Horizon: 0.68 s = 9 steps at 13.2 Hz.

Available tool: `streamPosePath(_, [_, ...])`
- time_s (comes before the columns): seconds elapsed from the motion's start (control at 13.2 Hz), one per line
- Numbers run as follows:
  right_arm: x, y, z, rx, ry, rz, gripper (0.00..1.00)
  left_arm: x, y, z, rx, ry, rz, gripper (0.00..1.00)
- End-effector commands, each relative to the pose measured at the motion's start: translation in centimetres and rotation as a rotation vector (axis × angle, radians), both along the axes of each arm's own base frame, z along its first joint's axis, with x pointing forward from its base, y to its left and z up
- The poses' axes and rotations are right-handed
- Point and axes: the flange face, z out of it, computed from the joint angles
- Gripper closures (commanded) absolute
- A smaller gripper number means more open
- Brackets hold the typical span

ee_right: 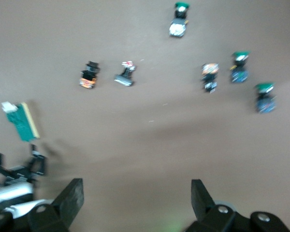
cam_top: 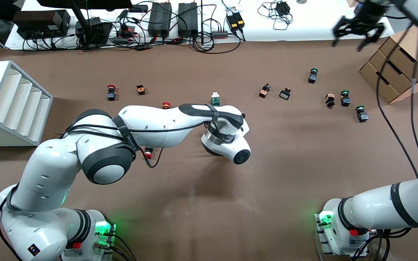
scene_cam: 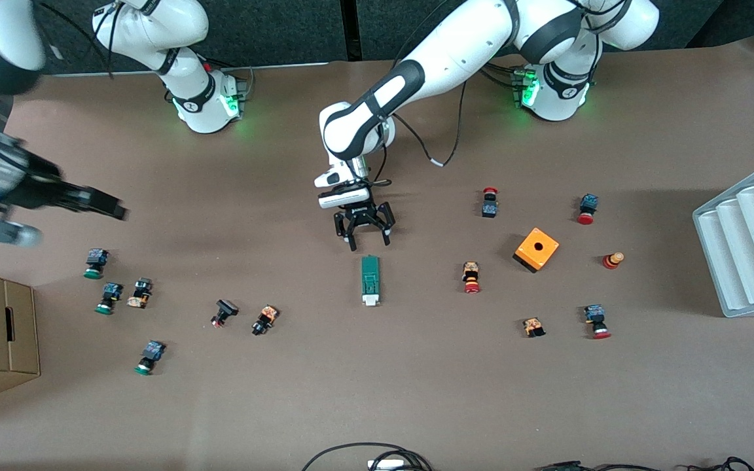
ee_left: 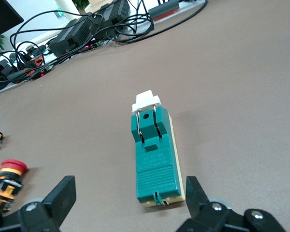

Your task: Close load switch with both arms

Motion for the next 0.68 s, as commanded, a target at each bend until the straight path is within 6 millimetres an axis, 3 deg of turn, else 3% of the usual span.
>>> streamPosePath(0.0, [-2.0, -5.2, -0.2, -0.028, -0.022, 0.134, 0.0, 0.4, -0.7, 2.9, 0.025, 0.05, -0.003, 0.0])
streamPosePath(0.15, [-2.1, -7.5, 0.1, -0.056, -0.032, 0.184, 0.0, 0.6, -0.7, 5.1, 0.066, 0.113, -0.015, 0.0])
streamPosePath(0.45, [-1.3, -7.8, 0.5, -0.091, -0.035, 0.181, 0.0, 1.3, -0.7, 10.8, 0.162, 0.25, -0.082, 0.0])
streamPosePath(0.6, [-1.0, -8.1, 0.5, -0.093, -0.048, 0.179, 0.0, 3.0, 0.4, 13.7, 0.199, 0.307, -0.104, 0.0])
